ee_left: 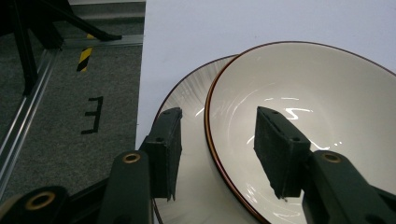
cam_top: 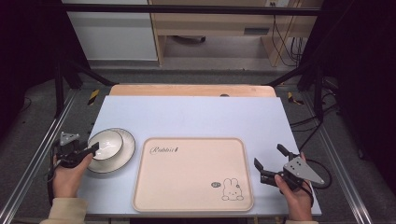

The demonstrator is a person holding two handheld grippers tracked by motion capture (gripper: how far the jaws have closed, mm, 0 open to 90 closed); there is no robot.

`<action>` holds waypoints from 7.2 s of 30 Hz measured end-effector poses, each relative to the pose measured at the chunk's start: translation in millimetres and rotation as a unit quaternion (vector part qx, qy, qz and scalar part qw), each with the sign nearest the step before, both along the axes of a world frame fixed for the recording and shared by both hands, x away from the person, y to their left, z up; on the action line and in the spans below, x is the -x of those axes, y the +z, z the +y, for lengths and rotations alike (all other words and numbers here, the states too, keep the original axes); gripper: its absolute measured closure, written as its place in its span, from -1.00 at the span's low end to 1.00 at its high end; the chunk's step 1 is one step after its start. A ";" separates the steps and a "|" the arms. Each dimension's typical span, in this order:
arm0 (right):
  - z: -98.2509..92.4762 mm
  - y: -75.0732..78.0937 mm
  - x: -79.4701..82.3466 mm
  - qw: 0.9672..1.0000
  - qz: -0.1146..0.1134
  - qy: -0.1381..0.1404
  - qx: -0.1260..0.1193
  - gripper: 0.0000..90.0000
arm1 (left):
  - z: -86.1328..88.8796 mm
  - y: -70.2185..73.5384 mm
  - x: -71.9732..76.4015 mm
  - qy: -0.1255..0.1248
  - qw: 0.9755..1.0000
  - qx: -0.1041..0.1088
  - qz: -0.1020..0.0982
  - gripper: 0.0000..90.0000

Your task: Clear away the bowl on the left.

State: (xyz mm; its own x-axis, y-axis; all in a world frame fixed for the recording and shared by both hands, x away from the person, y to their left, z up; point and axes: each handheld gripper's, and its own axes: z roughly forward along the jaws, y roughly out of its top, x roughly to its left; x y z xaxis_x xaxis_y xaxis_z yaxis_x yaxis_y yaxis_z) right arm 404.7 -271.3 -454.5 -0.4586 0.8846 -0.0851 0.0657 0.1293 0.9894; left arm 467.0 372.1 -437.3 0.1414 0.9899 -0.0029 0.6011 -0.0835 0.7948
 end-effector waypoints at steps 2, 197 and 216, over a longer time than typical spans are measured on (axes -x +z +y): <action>0.0 -0.1 -0.2 1.000 0.000 0.000 0.000 -0.92 | -0.3 -0.4 -0.2 0.001 1.000 0.000 0.000 0.18; 1.5 -0.8 -2.9 1.000 0.005 0.010 0.010 -0.92 | -222.5 -10.9 0.8 -0.262 0.959 0.089 0.054 0.81; 2.5 -1.3 -3.2 1.000 0.007 0.011 0.010 -0.92 | -225.0 -11.3 1.7 -0.268 0.957 0.094 0.063 0.81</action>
State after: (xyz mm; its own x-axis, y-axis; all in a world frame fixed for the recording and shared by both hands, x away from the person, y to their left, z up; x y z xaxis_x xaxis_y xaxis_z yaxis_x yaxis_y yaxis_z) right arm 407.9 -268.8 -455.8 -0.4800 0.8720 -0.0961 0.0760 0.1505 0.9857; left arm 465.3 147.1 -448.6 0.6158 0.7556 -0.2234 0.6036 -0.2702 0.7501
